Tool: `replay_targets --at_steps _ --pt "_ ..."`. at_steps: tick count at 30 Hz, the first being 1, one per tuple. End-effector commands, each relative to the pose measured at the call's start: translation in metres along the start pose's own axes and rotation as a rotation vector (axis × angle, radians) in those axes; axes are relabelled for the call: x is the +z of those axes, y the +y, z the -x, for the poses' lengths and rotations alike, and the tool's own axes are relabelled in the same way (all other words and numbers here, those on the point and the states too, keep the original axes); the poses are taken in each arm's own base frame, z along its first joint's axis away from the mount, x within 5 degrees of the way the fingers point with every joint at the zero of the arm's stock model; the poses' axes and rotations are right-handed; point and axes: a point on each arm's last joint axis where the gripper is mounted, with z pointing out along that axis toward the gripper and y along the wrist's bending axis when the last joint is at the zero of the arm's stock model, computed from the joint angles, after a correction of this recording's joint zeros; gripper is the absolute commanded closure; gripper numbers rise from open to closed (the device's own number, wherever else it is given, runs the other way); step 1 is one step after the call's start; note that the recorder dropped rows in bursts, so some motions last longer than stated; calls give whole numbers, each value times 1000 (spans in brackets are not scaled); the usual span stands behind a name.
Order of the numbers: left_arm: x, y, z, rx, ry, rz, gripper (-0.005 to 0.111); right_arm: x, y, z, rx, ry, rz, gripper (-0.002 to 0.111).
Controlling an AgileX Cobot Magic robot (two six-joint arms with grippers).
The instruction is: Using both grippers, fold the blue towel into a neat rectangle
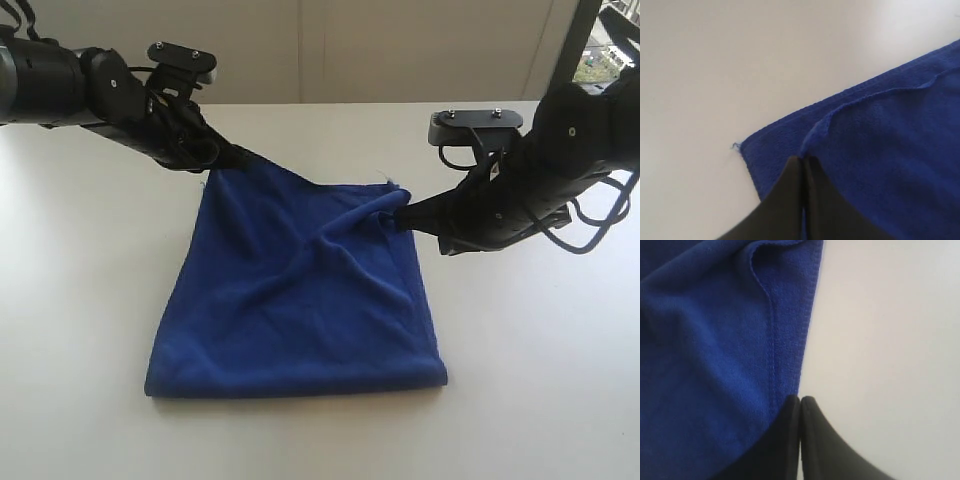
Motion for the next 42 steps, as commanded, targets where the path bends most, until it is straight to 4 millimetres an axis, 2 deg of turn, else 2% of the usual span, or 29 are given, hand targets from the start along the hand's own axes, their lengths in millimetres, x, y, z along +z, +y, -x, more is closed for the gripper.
replay_targets --at_steps 1,6,11,16,19,26,28,32,35,39,42 --pt "10 14 -7 -19 20 21 107 0 -3 0 3 0 -7 108" --pt "27 24 -18 -37 38 42 107 0 -3 -1 3 5 -8 108" --pt "44 26 -30 -42 63 48 107 0 -3 -2 3 14 -9 108" --pt "51 27 -34 -43 61 55 106 0 -3 -2 3 16 -9 108" --pt "51 28 -32 -42 40 63 94 0 -3 -2 3 16 -9 108" --pt "51 28 -31 8 35 65 37 0 -3 -2 7 18 -8 108" --pt "50 28 -31 11 39 62 31 0 -3 -2 7 18 -8 108" --pt "34 24 -24 13 64 38 35 0 -3 -2 11 20 -8 108" --pt "11 21 -13 7 70 17 45 -1 -3 -1 26 14 -8 108" --pt "-14 15 -9 -2 139 -34 72 -8 -12 12 70 -27 -12 108" --pt "-23 10 -13 -11 222 -73 95 -16 -21 26 107 -63 -15 108"
